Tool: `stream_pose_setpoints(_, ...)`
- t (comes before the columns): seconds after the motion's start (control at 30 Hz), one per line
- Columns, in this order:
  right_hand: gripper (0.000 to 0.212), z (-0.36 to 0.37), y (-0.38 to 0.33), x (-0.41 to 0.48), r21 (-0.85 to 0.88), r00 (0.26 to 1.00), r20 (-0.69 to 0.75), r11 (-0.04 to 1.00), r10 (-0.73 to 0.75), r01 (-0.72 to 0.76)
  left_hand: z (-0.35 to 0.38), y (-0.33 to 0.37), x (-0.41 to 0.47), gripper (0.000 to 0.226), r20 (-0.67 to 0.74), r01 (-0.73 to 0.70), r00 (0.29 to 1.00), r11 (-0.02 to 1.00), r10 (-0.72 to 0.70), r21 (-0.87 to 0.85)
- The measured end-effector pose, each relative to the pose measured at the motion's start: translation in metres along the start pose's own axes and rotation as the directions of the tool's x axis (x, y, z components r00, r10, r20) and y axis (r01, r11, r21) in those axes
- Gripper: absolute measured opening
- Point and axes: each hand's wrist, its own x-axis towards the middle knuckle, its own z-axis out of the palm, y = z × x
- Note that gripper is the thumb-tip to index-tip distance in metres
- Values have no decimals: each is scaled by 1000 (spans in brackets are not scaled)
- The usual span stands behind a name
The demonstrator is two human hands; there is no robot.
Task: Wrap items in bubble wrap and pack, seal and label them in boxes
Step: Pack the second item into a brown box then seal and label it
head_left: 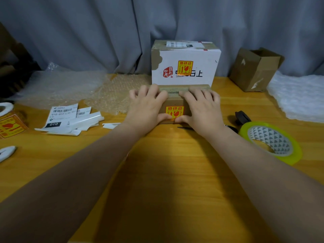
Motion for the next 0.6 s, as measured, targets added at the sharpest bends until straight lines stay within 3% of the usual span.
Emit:
stream_pose_setpoints(0.2, 51, -8, -1, 1, 97, 999, 10, 995, 37, -38, -3, -5, 6, 42, -36, 21, 999, 992, -25, -123)
stream_pose_setpoints(0.4, 90, -12, -17, 14, -81, 975, 222, 997, 15, 3, -3, 7, 8, 53, 217, 110, 972, 990, -88, -91)
stream_pose_setpoints(0.6, 63, -18, -15, 22, -56, 977, 209, 997, -36, 49, -8, 5, 17, 48, 293, 111, 952, 992, -88, -61)
